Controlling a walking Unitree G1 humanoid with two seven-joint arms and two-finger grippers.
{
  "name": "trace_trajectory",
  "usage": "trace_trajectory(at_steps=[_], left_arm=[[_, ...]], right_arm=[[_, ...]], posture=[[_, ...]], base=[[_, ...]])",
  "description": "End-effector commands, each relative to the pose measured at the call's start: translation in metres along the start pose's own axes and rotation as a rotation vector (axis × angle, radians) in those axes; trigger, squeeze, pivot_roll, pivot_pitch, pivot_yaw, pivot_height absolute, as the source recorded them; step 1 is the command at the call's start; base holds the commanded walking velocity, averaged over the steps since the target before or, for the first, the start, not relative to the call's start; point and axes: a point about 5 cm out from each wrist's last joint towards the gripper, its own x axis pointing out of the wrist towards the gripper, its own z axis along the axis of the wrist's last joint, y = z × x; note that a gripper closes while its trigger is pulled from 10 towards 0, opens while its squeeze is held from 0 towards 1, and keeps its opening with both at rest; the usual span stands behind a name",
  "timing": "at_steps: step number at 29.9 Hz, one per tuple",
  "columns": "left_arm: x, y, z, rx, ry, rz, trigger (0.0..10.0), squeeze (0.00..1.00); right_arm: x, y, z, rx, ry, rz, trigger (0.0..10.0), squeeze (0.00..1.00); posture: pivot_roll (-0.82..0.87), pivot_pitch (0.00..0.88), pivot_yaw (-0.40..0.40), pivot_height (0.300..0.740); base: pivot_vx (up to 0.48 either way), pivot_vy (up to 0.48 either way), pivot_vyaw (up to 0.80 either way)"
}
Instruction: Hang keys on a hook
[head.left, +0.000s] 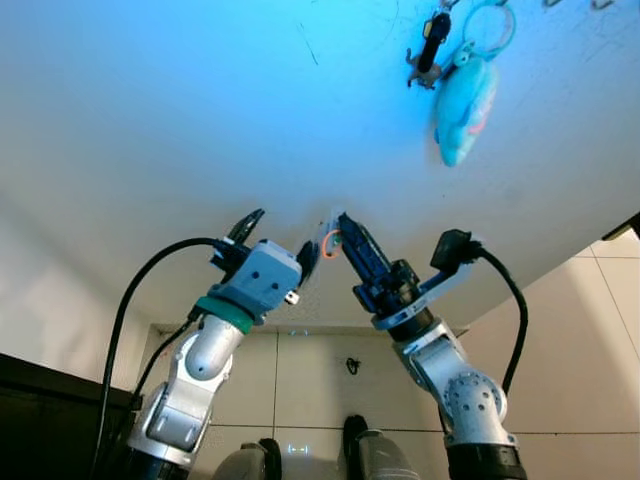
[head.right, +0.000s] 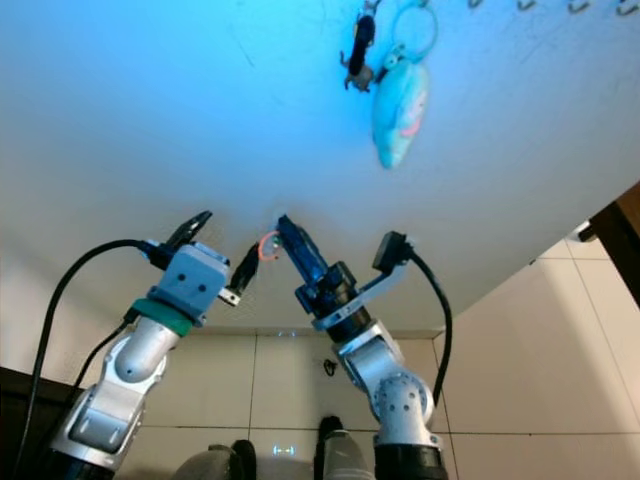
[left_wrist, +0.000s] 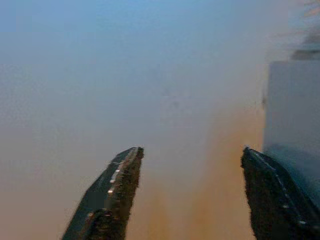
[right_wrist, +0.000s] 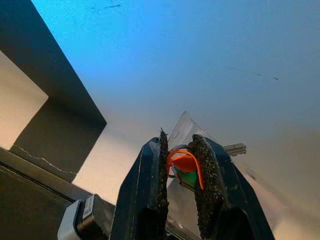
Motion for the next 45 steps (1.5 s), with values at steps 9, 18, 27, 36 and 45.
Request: trace_trajectory(at_steps=[9,18,27,36,45], left_arm=[[-0.006,0.003,-0.008,0.013,0.025,0.020,0.0,0.00],[-0.009,0.000,-0.009,0.019,0.022,-0.008,0.0,0.00],[-0.018,-0.007,-0.019,0.010,0.079,-0.136,10.0,1.00],[-0.021,-0.003,-0.016,-0.030,0.070,-0.199,10.0,1.00],[-0.013,0.000,-0.001,-0.038,0.018,-0.131,10.0,1.00]], right_arm=[[-0.016,-0.021,-0.014,0.036,-0.029,-0.145,10.0,0.00],[-0.016,-0.025,-0.013,0.022,-0.028,-0.160,10.0,0.00],[-0.006,-0.011,0.009,-0.029,-0.082,-0.060,10.0,0.00],[0.006,-0.005,0.040,-0.115,-0.140,0.000,10.0,0.00],[0.013,-0.009,0.035,-0.101,-0.125,0.006,10.0,0.00]], posture=[[-0.13,0.200,0.060,0.740],[-0.12,0.195,0.060,0.740],[-0.13,0.197,0.063,0.740],[-0.12,0.203,0.073,0.740],[-0.11,0.208,0.080,0.740]], base=[[0.000,0.000,0.00],[0.000,0.000,0.00],[0.000,0.000,0.00],[0.000,0.000,0.00],[0.000,0.000,0.00]])
